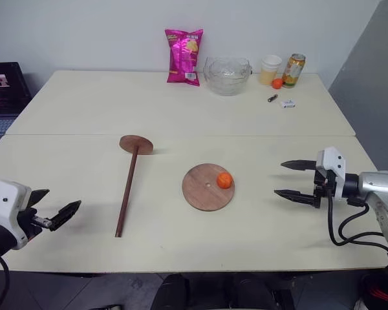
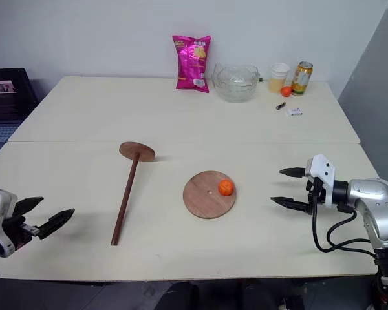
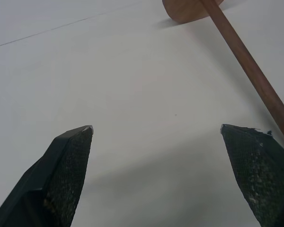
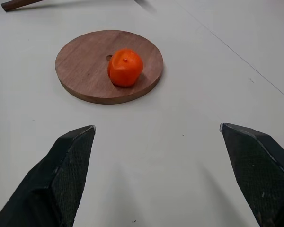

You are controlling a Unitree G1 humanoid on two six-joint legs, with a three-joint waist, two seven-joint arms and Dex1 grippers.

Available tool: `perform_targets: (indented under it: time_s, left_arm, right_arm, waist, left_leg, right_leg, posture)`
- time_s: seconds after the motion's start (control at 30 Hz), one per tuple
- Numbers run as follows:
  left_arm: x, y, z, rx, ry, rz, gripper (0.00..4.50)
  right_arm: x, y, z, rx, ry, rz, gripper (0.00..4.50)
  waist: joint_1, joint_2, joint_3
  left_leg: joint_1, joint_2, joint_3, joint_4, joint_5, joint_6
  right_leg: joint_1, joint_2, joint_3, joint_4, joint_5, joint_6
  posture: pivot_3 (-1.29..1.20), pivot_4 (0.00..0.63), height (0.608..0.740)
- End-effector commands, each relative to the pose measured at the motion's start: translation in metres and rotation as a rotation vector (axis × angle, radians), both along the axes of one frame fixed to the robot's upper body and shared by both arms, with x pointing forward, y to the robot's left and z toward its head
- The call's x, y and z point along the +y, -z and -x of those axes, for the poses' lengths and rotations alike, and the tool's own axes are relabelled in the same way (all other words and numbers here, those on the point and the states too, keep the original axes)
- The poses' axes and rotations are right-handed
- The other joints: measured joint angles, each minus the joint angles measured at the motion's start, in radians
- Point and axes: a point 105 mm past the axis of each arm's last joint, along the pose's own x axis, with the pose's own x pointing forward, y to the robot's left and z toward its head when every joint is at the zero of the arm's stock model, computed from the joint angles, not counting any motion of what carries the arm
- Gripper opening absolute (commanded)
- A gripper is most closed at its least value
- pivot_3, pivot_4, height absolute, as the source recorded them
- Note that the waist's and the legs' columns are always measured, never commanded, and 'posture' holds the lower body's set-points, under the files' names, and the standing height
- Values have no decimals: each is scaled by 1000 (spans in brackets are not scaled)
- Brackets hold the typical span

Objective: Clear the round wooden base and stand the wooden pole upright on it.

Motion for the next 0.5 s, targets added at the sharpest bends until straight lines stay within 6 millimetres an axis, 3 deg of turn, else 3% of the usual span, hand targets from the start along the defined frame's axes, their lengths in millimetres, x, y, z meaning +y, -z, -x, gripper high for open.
perform_targets:
  time_s: [0.03,0.5]
  left_arm:
    - [-5,-13,-5,-58,45,-23,4500]
    - [-25,-28,-10,-112,209,-164,4500]
  right_arm:
    - [-5,-7,0,-41,13,5,4435]
    - [-4,-6,2,12,-7,29,4435]
  waist:
    - [0,0,0]
    - [0,0,0]
  left_leg:
    - [0,0,0,0,0,0]
    - [0,0,0,0,0,0]
  right_leg:
    - [0,0,0,0,0,0]
    - [0,0,0,0,0,0]
  posture:
    - [0,150,740]
    - [0,150,740]
